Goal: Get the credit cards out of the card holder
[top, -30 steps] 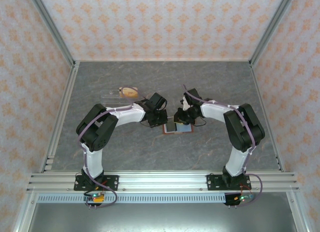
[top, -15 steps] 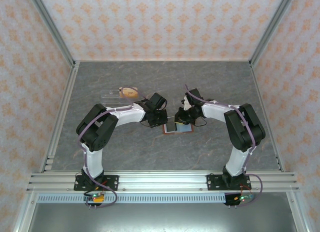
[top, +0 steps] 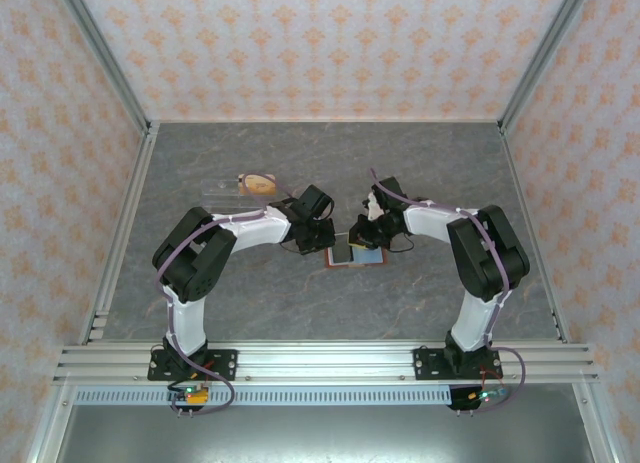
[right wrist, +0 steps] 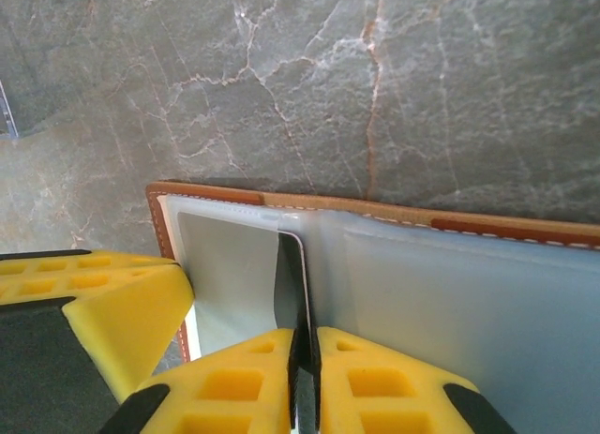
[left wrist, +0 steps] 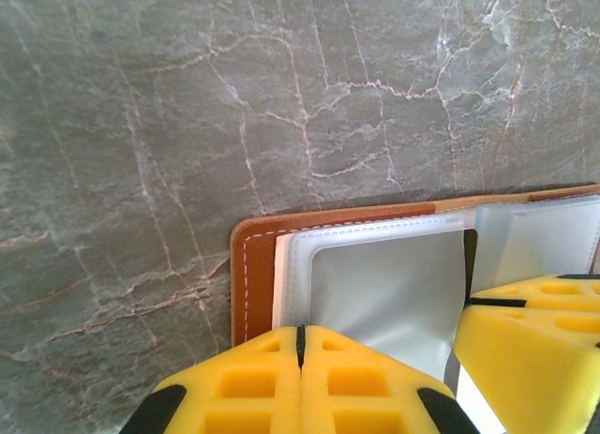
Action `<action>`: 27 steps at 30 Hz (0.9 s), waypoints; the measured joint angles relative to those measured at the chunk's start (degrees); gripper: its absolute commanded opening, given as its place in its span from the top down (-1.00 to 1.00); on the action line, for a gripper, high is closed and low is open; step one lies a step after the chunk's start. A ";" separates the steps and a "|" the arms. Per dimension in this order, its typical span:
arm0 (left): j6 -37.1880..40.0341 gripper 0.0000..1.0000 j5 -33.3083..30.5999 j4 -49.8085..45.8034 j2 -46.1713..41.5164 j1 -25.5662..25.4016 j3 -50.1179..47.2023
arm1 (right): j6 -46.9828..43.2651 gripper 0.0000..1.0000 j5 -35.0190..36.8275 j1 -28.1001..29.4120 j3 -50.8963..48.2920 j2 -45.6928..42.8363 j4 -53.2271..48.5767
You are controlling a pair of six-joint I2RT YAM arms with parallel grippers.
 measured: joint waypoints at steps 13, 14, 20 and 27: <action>0.02 0.94 -0.07 -0.04 0.00 0.04 0.00 | 0.50 0.98 -1.99 -0.48 -0.52 0.31 1.60; 0.02 0.93 -0.09 -0.04 0.00 0.04 0.00 | 0.39 1.00 -1.97 -0.48 -0.63 0.31 1.73; 0.81 0.73 -0.92 -1.31 0.00 0.00 1.03 | 0.44 1.00 -1.22 -0.31 -1.49 -1.05 1.86; 2.86 0.67 -1.38 -3.13 -0.07 0.00 2.25 | 0.44 1.00 2.49 0.09 -2.84 -4.17 1.11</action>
